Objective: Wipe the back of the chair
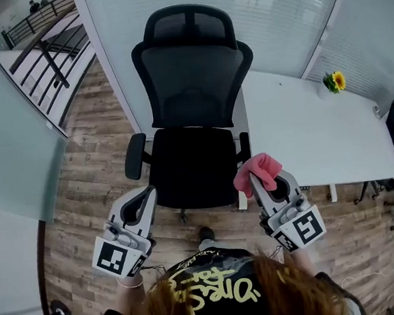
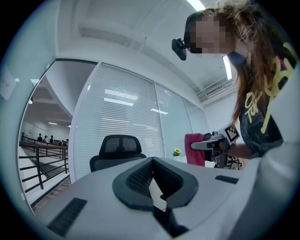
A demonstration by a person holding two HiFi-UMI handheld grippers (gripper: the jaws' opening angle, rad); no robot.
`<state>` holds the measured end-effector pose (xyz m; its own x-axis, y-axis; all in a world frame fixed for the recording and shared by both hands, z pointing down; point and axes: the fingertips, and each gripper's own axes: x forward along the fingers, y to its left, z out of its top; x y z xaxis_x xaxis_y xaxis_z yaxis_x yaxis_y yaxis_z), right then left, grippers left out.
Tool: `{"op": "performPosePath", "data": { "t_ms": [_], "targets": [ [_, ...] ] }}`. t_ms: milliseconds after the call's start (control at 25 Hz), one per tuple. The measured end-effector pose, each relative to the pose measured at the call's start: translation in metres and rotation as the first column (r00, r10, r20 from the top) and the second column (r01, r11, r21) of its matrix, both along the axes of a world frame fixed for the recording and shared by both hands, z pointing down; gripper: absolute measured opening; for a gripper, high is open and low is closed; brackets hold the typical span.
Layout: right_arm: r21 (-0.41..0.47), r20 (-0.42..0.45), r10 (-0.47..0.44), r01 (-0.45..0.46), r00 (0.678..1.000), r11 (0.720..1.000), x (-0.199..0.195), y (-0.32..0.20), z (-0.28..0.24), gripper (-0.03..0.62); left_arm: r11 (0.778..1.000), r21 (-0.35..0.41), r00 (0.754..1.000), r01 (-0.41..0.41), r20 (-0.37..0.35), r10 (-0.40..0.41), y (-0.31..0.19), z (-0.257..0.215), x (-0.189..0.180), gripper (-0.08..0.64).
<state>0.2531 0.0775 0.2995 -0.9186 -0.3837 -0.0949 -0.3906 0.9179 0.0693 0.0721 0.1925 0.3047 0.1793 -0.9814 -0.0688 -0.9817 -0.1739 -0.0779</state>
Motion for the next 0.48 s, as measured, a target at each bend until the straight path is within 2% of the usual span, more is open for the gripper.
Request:
{"op": "performPosePath", "data": {
  "t_ms": [160,280,360,480],
  "targets": [
    [-0.01,0.018,-0.021,0.021,1.0,1.0,-0.009,-0.028,0.002,0.066,0.999,-0.001,0.999,0.033,-0.002,-0.033,-0.024,0.0,-0.01,-0.006],
    [-0.046,0.031,-0.029,0.03,0.999,0.999,-0.013,-0.046,0.003,0.066,0.999,-0.013,0.999,0.032,-0.002,-0.032,-0.044,0.001,-0.013,-0.006],
    [-0.039,0.033,-0.032,0.034,0.999,0.999,-0.014,-0.06,0.007,0.066,0.999,-0.017,0.999,0.033,-0.005,-0.033,-0.056,0.002,-0.014,-0.006],
    [-0.05,0.024,-0.03,0.031,0.999,0.998,-0.018,-0.081,0.016,0.066,0.999,0.0,0.999,0.049,-0.008,-0.049,-0.068,0.002,-0.018,-0.006]
  ]
}}
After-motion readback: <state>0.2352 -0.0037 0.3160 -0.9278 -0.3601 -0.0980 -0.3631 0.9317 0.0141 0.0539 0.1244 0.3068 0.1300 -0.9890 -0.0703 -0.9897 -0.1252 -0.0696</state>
